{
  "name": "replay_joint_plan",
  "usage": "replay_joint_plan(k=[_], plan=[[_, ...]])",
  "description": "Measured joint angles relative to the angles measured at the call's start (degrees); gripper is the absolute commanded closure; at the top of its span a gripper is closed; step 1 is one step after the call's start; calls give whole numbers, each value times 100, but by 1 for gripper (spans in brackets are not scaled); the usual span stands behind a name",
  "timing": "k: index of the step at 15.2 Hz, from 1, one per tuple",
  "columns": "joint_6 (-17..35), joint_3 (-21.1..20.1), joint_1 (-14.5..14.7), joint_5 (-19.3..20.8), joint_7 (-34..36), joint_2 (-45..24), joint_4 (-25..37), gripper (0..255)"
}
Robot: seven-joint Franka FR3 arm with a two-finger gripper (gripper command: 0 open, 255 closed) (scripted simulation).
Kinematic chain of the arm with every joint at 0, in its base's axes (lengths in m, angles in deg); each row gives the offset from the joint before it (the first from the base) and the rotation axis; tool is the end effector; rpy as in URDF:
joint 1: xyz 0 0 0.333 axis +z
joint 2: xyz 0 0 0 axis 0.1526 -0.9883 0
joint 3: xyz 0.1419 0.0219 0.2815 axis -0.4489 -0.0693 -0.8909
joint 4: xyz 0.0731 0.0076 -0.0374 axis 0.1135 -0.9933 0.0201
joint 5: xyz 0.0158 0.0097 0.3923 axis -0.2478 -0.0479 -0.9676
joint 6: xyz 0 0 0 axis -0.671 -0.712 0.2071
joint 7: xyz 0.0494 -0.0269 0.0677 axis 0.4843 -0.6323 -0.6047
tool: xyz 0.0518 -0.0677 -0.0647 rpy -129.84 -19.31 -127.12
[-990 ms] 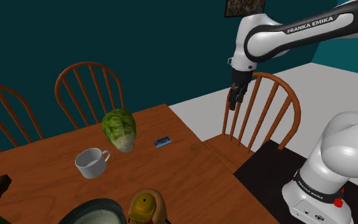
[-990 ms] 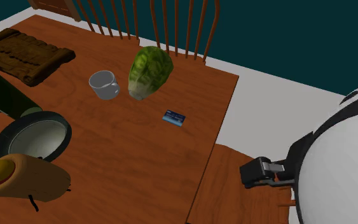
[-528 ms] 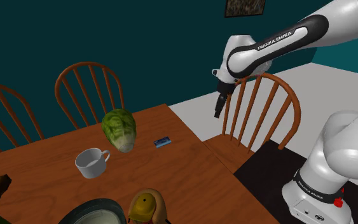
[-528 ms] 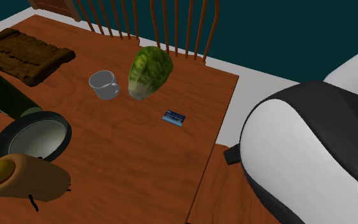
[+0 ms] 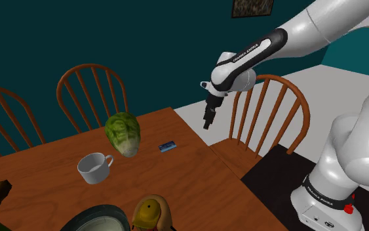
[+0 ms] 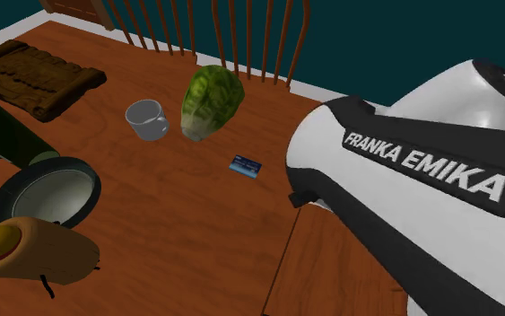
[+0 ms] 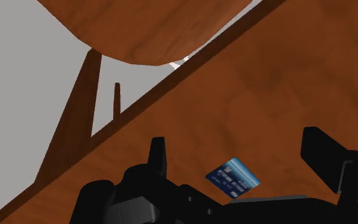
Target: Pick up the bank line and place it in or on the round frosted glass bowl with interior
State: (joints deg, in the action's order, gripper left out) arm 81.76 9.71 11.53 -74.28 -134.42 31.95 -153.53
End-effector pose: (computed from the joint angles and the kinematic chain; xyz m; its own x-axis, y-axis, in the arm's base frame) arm 0.4742 0.0660 0.3364 0.7078 0.6542 0.2667 0.6994 -0.7020 -0.1344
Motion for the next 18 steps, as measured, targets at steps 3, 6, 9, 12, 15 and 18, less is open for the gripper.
replay_joint_plan(k=[3,6,9,12,15,18], plan=[[202,-25,155,-806,-1153,-603,396,0],[311,-217,222,-1563,-2187,-1176,846,0],[339,-474,196,-2194,-3144,-1721,1338,0],[330,-759,133,-2689,-4006,-2178,1778,0],[309,-1048,91,-3052,-4753,-2572,2195,0],[320,-1193,92,-3199,-5055,-2827,2457,0]])
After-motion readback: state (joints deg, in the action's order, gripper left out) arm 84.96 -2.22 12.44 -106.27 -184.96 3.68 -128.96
